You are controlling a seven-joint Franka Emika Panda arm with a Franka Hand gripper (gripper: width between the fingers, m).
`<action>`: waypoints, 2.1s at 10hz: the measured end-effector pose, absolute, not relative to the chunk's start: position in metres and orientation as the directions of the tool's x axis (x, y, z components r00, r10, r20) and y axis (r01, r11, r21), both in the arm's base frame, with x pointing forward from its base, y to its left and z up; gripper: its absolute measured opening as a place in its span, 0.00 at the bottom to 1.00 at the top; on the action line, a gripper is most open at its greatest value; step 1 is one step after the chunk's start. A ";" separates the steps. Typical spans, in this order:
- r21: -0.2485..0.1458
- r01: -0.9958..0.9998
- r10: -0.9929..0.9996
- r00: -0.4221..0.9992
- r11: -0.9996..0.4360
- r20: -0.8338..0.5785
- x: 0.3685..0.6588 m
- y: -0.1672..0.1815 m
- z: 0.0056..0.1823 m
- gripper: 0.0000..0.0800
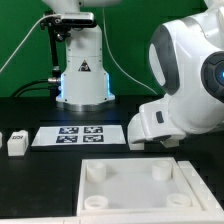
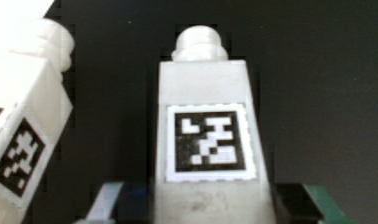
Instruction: Assemble one leg
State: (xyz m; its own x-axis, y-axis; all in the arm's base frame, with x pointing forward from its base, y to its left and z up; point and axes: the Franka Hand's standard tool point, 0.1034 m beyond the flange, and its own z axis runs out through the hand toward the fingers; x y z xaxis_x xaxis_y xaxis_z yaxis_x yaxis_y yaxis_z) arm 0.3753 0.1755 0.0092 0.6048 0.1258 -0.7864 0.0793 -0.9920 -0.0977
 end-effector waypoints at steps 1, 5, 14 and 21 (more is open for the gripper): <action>-0.098 0.079 0.126 0.605 -0.992 -0.786 0.375 0.176 0.009 0.36; -0.088 0.087 0.123 0.595 -0.992 -0.794 0.380 0.175 0.035 0.36; -0.097 0.114 0.148 0.845 -0.989 -0.513 0.414 0.148 0.090 0.37; -0.067 0.147 0.143 0.988 -0.987 0.052 0.473 0.079 0.115 0.37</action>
Offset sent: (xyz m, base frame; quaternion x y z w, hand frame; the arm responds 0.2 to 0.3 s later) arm 0.0044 0.0003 0.0247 0.0010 -0.0158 0.0064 0.9999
